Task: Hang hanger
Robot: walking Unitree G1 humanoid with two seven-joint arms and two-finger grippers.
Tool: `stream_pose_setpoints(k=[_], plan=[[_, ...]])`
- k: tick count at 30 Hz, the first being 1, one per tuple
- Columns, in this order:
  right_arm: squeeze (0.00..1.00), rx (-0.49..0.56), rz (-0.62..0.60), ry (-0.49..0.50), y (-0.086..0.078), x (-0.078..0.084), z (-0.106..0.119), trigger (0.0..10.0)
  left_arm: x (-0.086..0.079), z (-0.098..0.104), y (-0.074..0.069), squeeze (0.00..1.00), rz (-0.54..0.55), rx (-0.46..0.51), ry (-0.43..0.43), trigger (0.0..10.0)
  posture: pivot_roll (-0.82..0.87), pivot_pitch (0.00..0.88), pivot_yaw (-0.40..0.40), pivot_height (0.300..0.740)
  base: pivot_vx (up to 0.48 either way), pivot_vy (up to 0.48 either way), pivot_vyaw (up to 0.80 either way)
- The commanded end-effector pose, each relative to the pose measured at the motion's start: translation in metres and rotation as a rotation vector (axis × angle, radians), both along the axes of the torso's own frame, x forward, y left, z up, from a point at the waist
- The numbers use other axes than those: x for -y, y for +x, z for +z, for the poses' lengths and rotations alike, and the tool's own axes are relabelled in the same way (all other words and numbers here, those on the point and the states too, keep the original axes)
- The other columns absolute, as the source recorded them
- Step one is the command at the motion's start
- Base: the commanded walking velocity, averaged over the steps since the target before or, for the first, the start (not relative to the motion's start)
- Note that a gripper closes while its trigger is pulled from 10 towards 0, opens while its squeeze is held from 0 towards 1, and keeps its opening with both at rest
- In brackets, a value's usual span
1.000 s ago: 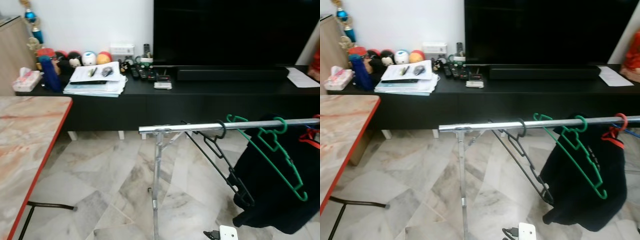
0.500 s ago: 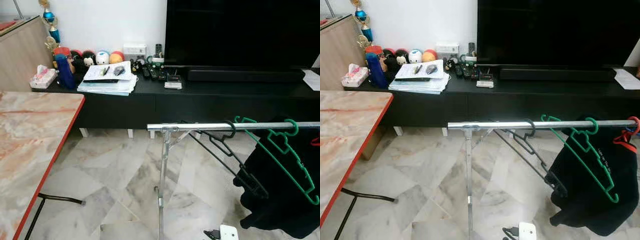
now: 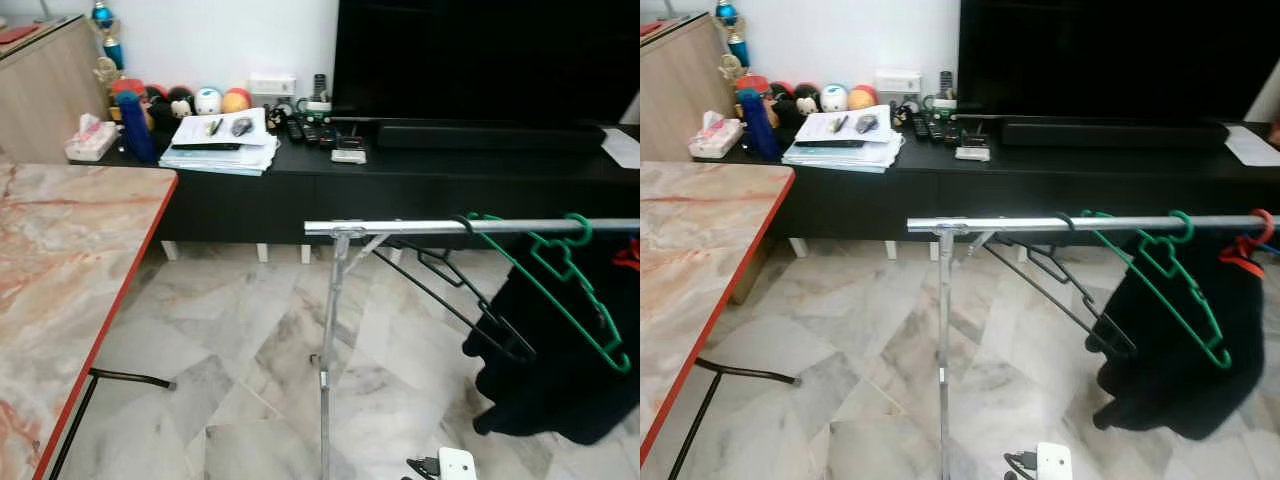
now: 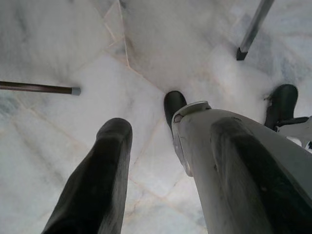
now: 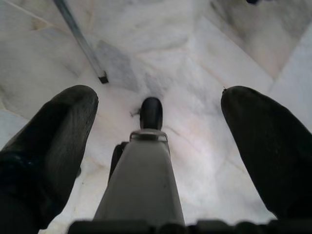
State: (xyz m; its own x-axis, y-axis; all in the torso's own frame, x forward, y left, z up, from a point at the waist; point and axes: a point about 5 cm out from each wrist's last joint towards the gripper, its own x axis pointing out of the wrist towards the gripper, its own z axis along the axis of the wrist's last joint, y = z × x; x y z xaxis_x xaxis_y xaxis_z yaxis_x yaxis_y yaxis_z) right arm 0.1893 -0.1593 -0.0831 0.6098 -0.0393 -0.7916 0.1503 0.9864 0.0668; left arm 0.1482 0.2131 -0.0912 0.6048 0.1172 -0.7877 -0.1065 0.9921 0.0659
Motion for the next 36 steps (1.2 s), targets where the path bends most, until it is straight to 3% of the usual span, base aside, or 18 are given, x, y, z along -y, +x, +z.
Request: stream_pose_setpoints(k=[1,15,26,36], plan=[[0.0,-0.003,-0.003,-0.004,-0.0013,0.0016,-0.0006,10.0,0.0002,-0.0043,-0.0107,0.0,0.007,-0.034,-0.004,10.0,0.04,0.118,-0.024,0.74,0.0,0.0,0.0],[0.0,-0.012,-0.005,-0.005,-0.0029,0.002,-0.0014,10.0,-0.0014,-0.0044,-0.0117,0.0,0.007,-0.039,0.0,10.0,0.05,0.1,-0.024,0.74,0.0,0.0,0.0],[0.0,-0.027,0.003,-0.001,-0.0051,0.0012,-0.0028,10.0,0.0008,-0.0072,-0.0182,0.0,-0.043,-0.073,0.023,10.0,0.05,0.082,-0.021,0.74,0.0,-0.066,-0.78],[0.0,-0.029,-0.007,0.001,-0.0045,0.0011,-0.0026,10.0,-0.0002,-0.0074,-0.0189,0.0,-0.021,-0.071,0.016,10.0,0.05,0.107,-0.023,0.74,0.0,-0.067,-0.79]])
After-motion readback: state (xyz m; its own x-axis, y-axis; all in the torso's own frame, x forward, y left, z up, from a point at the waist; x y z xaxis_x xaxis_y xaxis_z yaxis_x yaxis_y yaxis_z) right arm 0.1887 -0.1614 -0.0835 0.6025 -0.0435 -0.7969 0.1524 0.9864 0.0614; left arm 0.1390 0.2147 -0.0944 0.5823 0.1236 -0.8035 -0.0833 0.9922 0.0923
